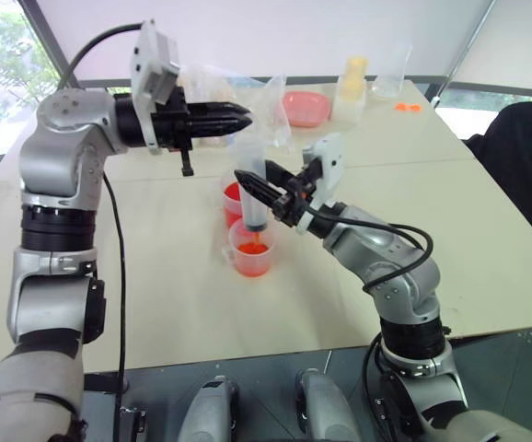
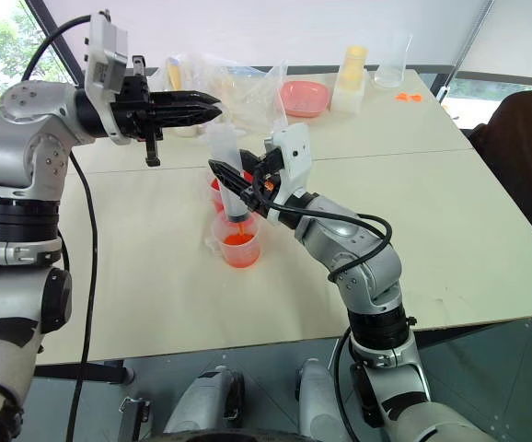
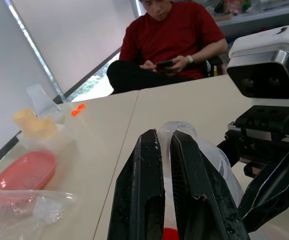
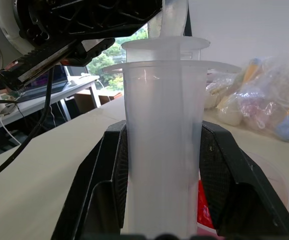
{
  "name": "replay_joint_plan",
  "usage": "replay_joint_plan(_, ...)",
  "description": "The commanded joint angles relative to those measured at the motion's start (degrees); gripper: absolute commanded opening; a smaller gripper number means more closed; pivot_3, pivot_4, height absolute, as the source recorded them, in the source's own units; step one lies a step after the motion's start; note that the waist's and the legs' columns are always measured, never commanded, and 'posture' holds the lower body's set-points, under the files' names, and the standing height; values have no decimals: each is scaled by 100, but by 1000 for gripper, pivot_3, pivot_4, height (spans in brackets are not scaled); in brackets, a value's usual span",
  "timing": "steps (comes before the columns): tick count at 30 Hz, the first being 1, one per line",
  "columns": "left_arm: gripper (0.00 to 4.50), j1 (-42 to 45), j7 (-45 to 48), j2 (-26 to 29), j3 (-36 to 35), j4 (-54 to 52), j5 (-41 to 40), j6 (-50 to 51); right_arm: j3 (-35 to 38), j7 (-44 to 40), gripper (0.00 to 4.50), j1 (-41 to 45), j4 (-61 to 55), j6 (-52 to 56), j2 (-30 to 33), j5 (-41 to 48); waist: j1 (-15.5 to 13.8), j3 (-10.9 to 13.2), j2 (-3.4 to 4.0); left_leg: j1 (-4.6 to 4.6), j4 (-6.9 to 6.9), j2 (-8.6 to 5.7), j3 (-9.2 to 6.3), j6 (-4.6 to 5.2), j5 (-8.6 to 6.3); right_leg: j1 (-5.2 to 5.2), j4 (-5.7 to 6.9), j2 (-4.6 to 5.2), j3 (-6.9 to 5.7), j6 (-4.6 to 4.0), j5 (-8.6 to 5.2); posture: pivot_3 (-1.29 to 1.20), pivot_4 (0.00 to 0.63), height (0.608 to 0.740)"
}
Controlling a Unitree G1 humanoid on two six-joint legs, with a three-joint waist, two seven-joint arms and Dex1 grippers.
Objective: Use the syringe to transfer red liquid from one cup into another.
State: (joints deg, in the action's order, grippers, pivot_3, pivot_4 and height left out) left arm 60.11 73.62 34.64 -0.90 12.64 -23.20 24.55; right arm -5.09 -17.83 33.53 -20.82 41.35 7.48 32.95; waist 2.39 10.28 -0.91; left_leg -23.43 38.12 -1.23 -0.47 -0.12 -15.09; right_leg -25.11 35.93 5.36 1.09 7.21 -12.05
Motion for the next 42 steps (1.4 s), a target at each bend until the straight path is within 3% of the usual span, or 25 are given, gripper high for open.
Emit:
replay_joint_plan(1, 787, -101, 408, -75, 412, -92, -114, 281, 562, 194, 1453, 512, -294, -406, -38, 50, -3, 0, 0, 0, 0, 0, 0, 0, 0, 0, 0, 0, 0, 0, 0, 0, 150, 740)
replay_joint_plan(2, 1071, -69, 393, -60, 380, -58, -114, 284, 558, 191, 1453, 497, -301, -408, -35, 50, -4, 0, 0, 0, 0, 0, 0, 0, 0, 0, 0, 0, 0, 0, 0, 0, 150, 740)
replay_joint_plan(7, 3370, 104, 259, 5, 195, 150, -109, 281, 571, 187, 1453, 500, -284, -404, -5, 16, -1, 1, 1, 0, 0, 0, 1, 0, 0, 0, 0, 0, 0, 0, 0, 0, 150, 740)
replay_joint_plan(14, 3370, 369, 98, 287, -404, 344, -545, 738, 729, 234, 1453, 511, -303, -335, 11, 178, 13, 2, 2, 0, 0, 2, -1, 1, 0, -2, 1, -3, 1, 0, 0, 0, 150, 740)
replay_joint_plan(19, 3370, -138, -61, 709, -821, -200, -1035, 1458, 1827, 994, 1453, 1003, -170, 458, -161, 1745, 10, 2, 2, 0, -1, 8, -3, 1, 0, -2, 2, -2, 1, 0, 0, 0, 150, 740)
replay_joint_plan(23, 3370, -1105, -77, 1146, -1044, -1383, -1574, 2131, 2640, 1829, 1453, 1624, 499, 1946, 758, 2976, 6, 3, 4, 1, -2, 17, -3, 0, 0, -1, 4, 14, 2, 0, 0, 0, 150, 740)
replay_joint_plan(27, 3370, -1846, -283, 1380, -1260, -2161, -1923, 2390, 3153, 2631, 1453, 2113, 2052, 3618, 1682, 3959, -39, 11, -10, 0, -2, 15, -5, 0, 0, 7, -14, 23, -3, -19, -9, 0, 150, 740)
replay_joint_plan(31, 3370, -2570, -426, 1493, -1234, -2736, -1862, 2227, 2961, 2552, 1453, 2087, 3328, 4743, 2386, 3429, -26, 12, -4, 4, -13, 15, 2, 1, 0, 23, -49, 21, -2, -24, -10, 0, 150, 740)
replay_joint_plan(34, 3370, -2861, -527, 1531, -1248, -2935, -1853, 2114, 2680, 2281, 1453, 2022, 3815, 5012, 2506, 3016, -12, 13, -5, -2, -15, 13, 10, 6, -3, 23, -65, 20, -1, -24, -10, 0, 150, 740)
replay_joint_plan(42, 3370, -3330, -934, 1427, -1290, -3313, -2120, 2192, 1650, 1329, 1453, 1872, 4636, 4345, 2429, 1642, 9, 14, -6, -4, -15, 5, 16, 10, -6, 23, -72, 15, 0, -1, 1, 0, 150, 740)
